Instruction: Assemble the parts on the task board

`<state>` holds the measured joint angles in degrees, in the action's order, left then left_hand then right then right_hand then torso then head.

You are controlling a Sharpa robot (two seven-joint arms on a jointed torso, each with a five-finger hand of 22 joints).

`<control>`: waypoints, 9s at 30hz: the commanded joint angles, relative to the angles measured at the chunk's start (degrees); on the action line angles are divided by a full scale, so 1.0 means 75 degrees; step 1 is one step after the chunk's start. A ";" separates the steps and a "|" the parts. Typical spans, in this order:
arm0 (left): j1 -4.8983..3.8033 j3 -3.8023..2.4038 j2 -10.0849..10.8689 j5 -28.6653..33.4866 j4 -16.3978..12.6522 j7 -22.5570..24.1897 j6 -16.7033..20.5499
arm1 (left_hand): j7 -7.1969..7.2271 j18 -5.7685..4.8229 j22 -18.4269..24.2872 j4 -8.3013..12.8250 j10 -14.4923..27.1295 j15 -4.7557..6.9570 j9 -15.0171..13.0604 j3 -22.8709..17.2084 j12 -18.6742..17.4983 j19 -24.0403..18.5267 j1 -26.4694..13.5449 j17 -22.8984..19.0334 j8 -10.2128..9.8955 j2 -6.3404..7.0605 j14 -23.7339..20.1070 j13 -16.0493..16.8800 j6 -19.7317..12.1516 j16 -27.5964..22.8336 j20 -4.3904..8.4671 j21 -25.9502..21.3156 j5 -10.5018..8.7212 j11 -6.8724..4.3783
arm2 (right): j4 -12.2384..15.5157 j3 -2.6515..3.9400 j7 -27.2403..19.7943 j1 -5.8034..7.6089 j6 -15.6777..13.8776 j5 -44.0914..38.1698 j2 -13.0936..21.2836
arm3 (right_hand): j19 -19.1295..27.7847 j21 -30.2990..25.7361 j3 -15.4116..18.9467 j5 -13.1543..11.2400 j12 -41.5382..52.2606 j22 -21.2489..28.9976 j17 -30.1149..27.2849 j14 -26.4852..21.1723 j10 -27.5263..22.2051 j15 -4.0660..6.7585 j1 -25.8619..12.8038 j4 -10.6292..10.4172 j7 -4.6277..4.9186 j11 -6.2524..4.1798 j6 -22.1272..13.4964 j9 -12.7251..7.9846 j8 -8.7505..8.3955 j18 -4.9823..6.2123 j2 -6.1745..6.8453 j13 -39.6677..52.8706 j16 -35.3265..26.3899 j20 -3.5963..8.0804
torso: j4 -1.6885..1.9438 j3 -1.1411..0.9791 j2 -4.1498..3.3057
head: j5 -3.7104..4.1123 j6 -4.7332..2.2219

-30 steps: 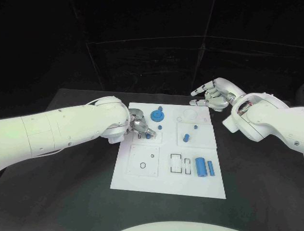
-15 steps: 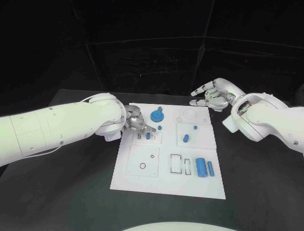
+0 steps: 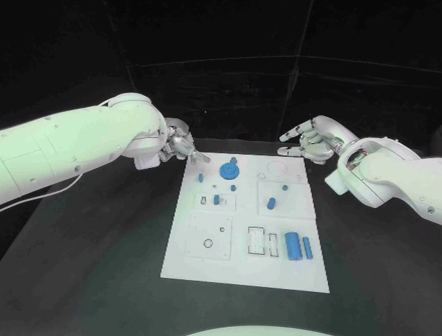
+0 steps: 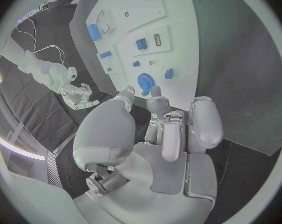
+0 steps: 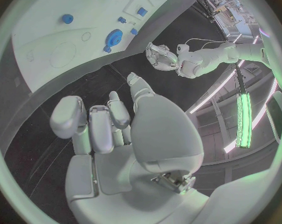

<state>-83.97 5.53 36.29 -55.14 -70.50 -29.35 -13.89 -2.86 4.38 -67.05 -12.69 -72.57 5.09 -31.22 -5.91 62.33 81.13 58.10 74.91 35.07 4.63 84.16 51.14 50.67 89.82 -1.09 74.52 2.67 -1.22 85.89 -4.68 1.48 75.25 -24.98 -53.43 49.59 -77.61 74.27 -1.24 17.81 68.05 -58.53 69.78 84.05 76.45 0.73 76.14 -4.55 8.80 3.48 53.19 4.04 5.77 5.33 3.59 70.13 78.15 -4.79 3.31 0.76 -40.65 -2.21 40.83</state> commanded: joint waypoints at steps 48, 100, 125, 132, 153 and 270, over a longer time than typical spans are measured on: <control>0.0451 0.0364 -0.1537 -0.0130 0.2403 0.0044 -0.0840 | 0.0043 0.0035 -0.0176 -0.0120 -0.0086 -0.0009 0.0211 0.0690 0.0137 0.0080 0.0580 0.2012 -0.0007 -0.0399 0.0779 0.0093 0.0377 0.0024 -0.0018 0.0060 0.0007 -0.0044 | -0.0057 0.0005 -0.0143 0.0014 -0.0066 0.0012 -0.0171 | 0.0018 -0.0106 0.0066 0.0369 -0.0110 0.0081 -0.0029 0.0266 0.0004 0.0068 -0.0100 -0.0109 -0.0031 -0.0018 -0.0059 -0.0003 0.0064 0.0079 0.0005 -0.0101 -0.0084 0.0006 | -0.0038 0.0011 -0.0053 | -0.0025 0.0006; 0.0472 0.0364 -0.1569 -0.0103 0.2337 0.0260 -0.0842 | 0.0142 0.0025 -0.0253 0.1080 -0.0050 0.0058 0.0421 -0.0351 0.0074 0.0093 0.2582 0.2012 -0.0136 -0.1367 0.0779 0.0029 0.0300 0.0024 0.0034 0.0075 0.0014 -0.0147 | -0.0103 0.0006 -0.0127 0.0014 -0.0040 0.0012 -0.0217 | 0.0013 -0.0107 0.0056 0.0389 -0.0098 0.0077 -0.0021 0.0268 0.0012 0.0070 -0.0081 -0.0109 -0.0032 -0.0019 -0.0061 -0.0003 0.0067 0.0078 -0.0007 -0.0094 -0.0082 0.0007 | -0.0033 0.0009 -0.0049 | -0.0018 0.0095; 0.0426 0.0358 -0.0244 0.0751 0.0438 0.0288 0.0586 | 0.0085 0.0031 -0.0247 0.1441 -0.0146 0.0001 0.0405 -0.2200 0.0009 0.0080 0.1888 0.2012 0.0072 -0.0868 0.0779 -0.0083 0.0293 0.0024 -0.0007 0.0022 0.0007 -0.0087 | -0.0153 0.0005 -0.0083 0.0015 0.0072 0.0012 -0.0202 | 0.0013 -0.0114 0.0051 0.0400 -0.0106 0.0086 -0.0029 0.0267 0.0007 0.0071 -0.0068 -0.0108 -0.0032 -0.0020 -0.0062 -0.0003 0.0069 0.0080 -0.0009 -0.0103 -0.0090 0.0008 | -0.0013 0.0009 -0.0039 | -0.0046 0.0110; 0.0481 0.0369 0.0197 0.0486 -0.0327 0.0338 0.1052 | 0.0094 0.0025 -0.0283 0.1497 -0.0181 0.0003 0.0389 -0.2512 0.0026 0.0098 0.1737 0.2012 0.0139 -0.0738 0.0779 -0.0080 0.0297 0.0024 -0.0005 0.0039 0.0006 -0.0096 | -0.0167 0.0005 -0.0080 0.0015 0.0085 0.0012 -0.0192 | 0.0014 -0.0115 0.0051 0.0401 -0.0106 0.0087 -0.0030 0.0267 0.0007 0.0071 -0.0067 -0.0108 -0.0032 -0.0020 -0.0062 -0.0003 0.0069 0.0080 -0.0009 -0.0104 -0.0090 0.0008 | -0.0007 0.0015 -0.0036 | -0.0072 0.0133; 0.0867 0.0383 0.0643 -0.0470 -0.1293 0.0396 0.1246 | 0.0100 0.0021 -0.0308 0.1522 -0.0208 0.0006 0.0382 -0.2644 0.0052 0.0110 0.1672 0.2012 0.0169 -0.0672 0.0779 -0.0050 0.0301 0.0024 -0.0003 0.0053 0.0005 -0.0100 | -0.0242 0.0004 -0.0092 0.0012 0.0120 0.0017 -0.0224 | 0.0012 -0.0116 0.0051 0.0407 -0.0106 0.0087 -0.0032 0.0267 0.0007 0.0071 -0.0066 -0.0111 -0.0032 -0.0020 -0.0063 -0.0003 0.0071 0.0080 -0.0011 -0.0106 -0.0094 0.0009 | -0.0042 0.0009 -0.0052 | -0.0108 0.0138; 0.0864 0.0373 0.0557 0.0226 -0.1437 0.3642 0.3484 | -0.0668 0.0804 0.4156 0.1407 0.2515 -0.0539 0.1479 -0.1335 -0.2732 -0.2009 0.2592 -0.2284 -0.0693 -0.0032 -0.1005 -0.2946 -0.0671 -0.3456 -0.0484 -0.4395 0.0021 0.0594 | -0.0271 0.0003 -0.0112 0.0012 0.0143 0.0026 -0.0261 | 0.0009 -0.0132 0.0068 0.0420 -0.0114 0.0100 -0.0040 0.0267 0.0004 0.0070 -0.0110 -0.0166 -0.0030 -0.0018 -0.0068 -0.0002 0.0080 0.0080 -0.0022 -0.0125 -0.0108 0.0010 | -0.0033 0.0015 -0.0059 | 0.0050 0.0094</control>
<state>-77.44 8.32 40.82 -54.58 -81.50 -13.44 5.82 -7.60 9.77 -36.59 -3.07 -54.39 1.19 -20.95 -15.25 43.16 66.02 76.22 59.11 30.69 3.96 77.13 30.17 45.38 65.13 -4.34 42.45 3.03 2.98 83.79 -4.69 0.96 75.23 -24.06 -53.38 47.64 -77.61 73.65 -0.66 20.79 67.37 -57.79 69.51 84.05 76.45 0.73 75.70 -5.47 8.62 3.48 53.01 4.04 5.98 5.33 3.60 69.22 77.69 -4.79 3.09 0.80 -41.06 -2.07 41.66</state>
